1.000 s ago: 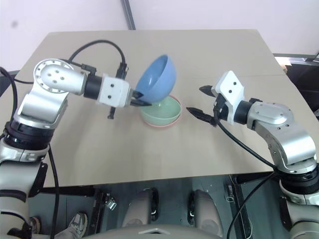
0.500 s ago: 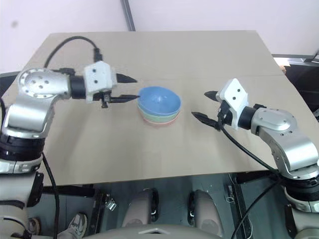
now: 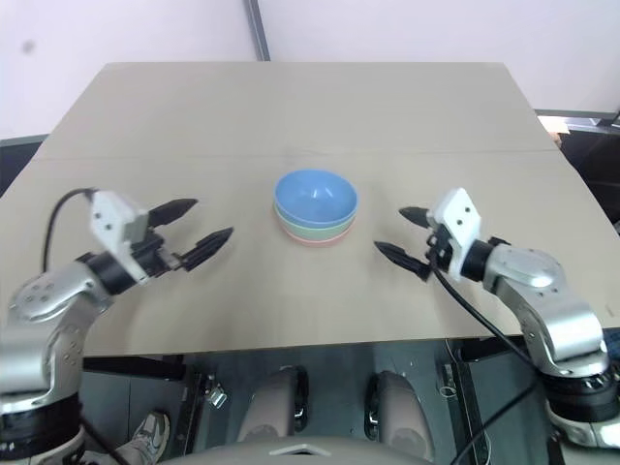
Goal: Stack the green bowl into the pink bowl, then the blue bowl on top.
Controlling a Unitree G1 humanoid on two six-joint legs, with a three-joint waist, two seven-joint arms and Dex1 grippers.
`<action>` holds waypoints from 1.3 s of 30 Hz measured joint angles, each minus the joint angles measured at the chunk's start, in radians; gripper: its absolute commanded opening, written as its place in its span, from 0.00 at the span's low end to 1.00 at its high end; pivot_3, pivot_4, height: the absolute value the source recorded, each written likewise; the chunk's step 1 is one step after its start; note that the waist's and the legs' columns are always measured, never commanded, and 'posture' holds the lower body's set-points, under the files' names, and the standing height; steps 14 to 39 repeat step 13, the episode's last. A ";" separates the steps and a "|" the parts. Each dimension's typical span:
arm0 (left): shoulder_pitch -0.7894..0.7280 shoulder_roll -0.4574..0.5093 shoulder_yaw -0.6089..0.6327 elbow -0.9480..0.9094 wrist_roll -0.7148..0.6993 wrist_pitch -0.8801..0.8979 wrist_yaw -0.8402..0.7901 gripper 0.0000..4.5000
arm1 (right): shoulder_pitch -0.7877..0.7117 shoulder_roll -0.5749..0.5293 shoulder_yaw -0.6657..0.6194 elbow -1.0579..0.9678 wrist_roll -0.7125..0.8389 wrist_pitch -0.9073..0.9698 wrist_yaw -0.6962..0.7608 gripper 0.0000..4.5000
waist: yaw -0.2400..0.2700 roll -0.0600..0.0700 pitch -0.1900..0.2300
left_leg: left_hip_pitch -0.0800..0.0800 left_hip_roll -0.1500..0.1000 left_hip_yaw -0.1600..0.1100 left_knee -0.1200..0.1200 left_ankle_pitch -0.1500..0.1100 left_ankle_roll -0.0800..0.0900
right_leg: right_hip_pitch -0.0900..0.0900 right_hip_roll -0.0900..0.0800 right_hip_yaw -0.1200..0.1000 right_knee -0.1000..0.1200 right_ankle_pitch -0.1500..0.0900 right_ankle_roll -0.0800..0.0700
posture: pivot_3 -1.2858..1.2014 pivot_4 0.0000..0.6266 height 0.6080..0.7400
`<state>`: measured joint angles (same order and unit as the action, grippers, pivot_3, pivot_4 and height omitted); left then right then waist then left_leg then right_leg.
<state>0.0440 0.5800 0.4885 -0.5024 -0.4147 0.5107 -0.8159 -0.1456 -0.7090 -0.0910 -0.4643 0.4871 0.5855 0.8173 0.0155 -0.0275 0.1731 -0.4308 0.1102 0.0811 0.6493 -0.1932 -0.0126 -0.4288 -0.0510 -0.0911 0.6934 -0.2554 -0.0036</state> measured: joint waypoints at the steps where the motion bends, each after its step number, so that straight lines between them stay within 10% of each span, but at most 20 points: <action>1: 0.045 0.006 0.030 0.000 -0.024 -0.014 -0.023 1.00 | 0.024 -0.031 -0.039 0.007 0.024 0.005 0.031 0.98 | -0.001 0.000 0.000 | 0.000 0.000 0.000 0.000 0.000 0.000 | 0.000 0.000 0.000 0.000 0.000 0.000 | 0.52 0.24 1.00; 39: 0.255 0.093 0.137 0.000 -0.165 -0.045 -0.135 1.00 | 0.096 -0.156 -0.205 0.009 0.111 0.005 0.140 0.98 | -0.001 0.001 0.000 | 0.000 -0.001 -0.005 0.001 0.000 0.000 | 0.000 0.001 -0.001 -0.001 -0.002 -0.004 | 0.52 0.24 1.00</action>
